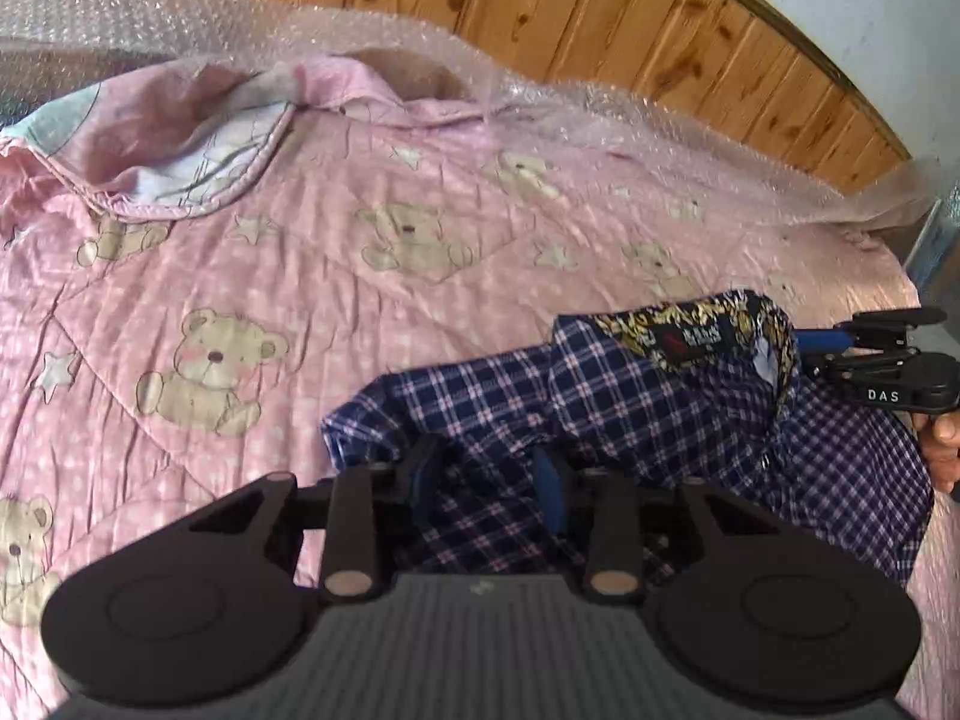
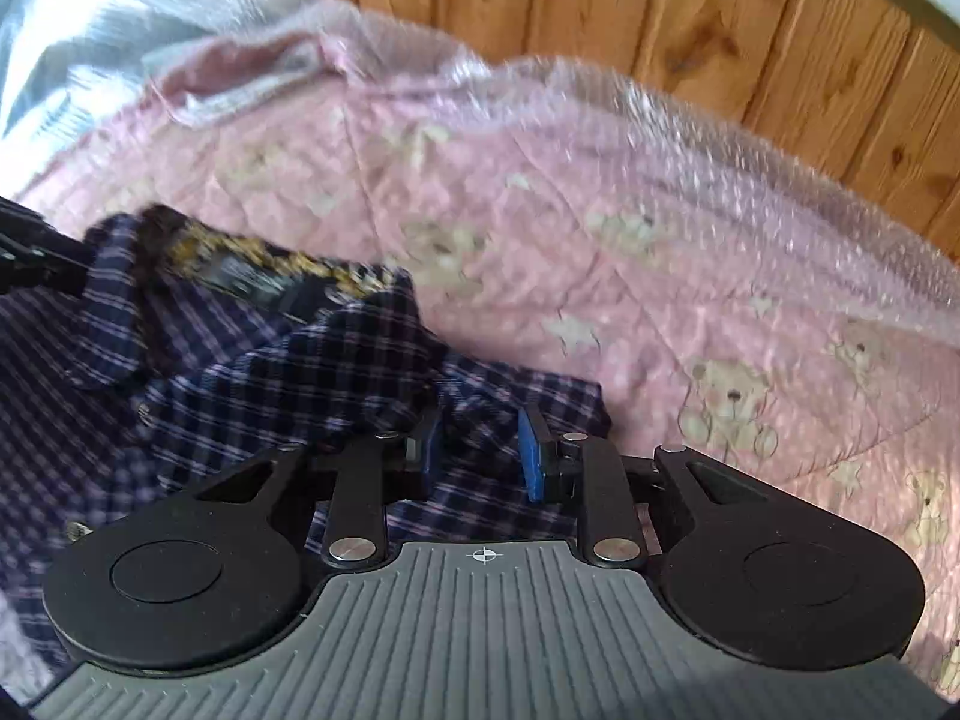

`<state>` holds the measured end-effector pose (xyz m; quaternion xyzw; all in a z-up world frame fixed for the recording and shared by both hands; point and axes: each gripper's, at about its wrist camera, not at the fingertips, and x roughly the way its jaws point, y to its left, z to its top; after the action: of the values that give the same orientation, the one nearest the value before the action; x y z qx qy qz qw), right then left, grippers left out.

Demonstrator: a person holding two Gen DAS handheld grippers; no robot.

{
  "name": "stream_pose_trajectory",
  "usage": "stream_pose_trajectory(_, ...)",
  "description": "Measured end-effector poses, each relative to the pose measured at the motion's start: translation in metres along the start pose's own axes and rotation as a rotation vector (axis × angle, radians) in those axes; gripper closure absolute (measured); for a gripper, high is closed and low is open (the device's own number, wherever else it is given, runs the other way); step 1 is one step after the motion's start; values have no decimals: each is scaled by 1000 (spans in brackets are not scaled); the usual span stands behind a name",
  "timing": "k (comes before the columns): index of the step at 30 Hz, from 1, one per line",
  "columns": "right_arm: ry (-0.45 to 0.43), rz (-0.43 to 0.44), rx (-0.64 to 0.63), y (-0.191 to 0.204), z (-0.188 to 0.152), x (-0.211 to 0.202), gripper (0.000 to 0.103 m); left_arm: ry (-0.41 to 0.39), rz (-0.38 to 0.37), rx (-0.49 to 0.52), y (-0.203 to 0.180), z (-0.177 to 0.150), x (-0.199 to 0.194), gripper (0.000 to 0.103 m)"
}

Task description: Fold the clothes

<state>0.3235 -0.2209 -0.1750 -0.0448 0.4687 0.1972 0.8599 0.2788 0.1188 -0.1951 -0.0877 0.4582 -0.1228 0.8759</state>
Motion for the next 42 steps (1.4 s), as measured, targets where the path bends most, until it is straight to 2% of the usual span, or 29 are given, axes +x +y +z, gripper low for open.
stream_pose_trajectory(3,12,7,-9,4,3,2,66,5,5,-68,9,2,-6,66)
stream_pose_trajectory(6,5,2,2,6,5,-3,68,-27,-1,-91,7,-5,-37,65)
stream_pose_trajectory(7,-37,-9,22,6,4,-20,66,-44,-20,-98,3,-10,-50,58)
stream_pose_trajectory(8,-81,-8,28,8,1,-38,70,-68,-65,-108,-3,-18,-64,55)
stream_pose_trajectory(9,-104,17,16,14,-5,-52,70,-77,-111,-115,-10,-28,-75,48)
stream_pose_trajectory(10,-118,52,-3,21,-14,-64,69,-58,-140,-107,-18,-41,-78,48)
stream_pose_trajectory(12,-111,101,-51,34,-34,-75,62,-6,-115,-70,-30,-66,-72,49)
stream_pose_trajectory(13,-70,98,-85,38,-47,-65,62,4,-81,-83,-28,-78,-65,56)
stream_pose_trajectory(15,-15,99,-118,40,-68,-52,62,-17,-54,-140,-22,-88,-63,65)
stream_pose_trajectory(16,-21,108,-93,34,-72,-52,64,-25,-55,-199,-19,-88,-67,62)
stream_pose_trajectory(17,-27,116,-69,28,-76,-52,66,-35,-53,-255,-18,-87,-73,58)
stream_pose_trajectory(19,-33,122,-21,20,-81,-58,64,-70,-36,-325,-26,-89,-93,22)
stream_pose_trajectory(20,-30,113,1,22,-80,-67,55,-82,-24,-348,-32,-91,-102,14)
stream_pose_trajectory(21,-27,105,23,23,-78,-77,41,-80,-7,-363,-41,-94,-110,4)
stream_pose_trajectory(22,-24,96,45,25,-77,-86,33,-78,10,-378,-50,-98,-118,3)
stream_pose_trajectory(23,-18,77,48,30,-78,-94,25,-69,22,-387,-60,-102,-125,2)
stream_pose_trajectory(27,29,-3,31,57,-90,-112,14,15,77,-342,-104,-119,-133,0)
stream_pose_trajectory(29,59,-42,39,68,-95,-114,14,21,110,-306,-123,-128,-138,0)
stream_pose_trajectory(33,36,-69,70,86,-110,-140,14,83,130,-310,-148,-144,-140,0)
stream_pose_trajectory(38,2,-103,103,109,-130,-175,12,51,140,-246,-179,-162,-161,0)
stream_pose_trajectory(42,-15,-149,105,126,-146,-207,11,52,153,-266,-188,-180,-178,0)
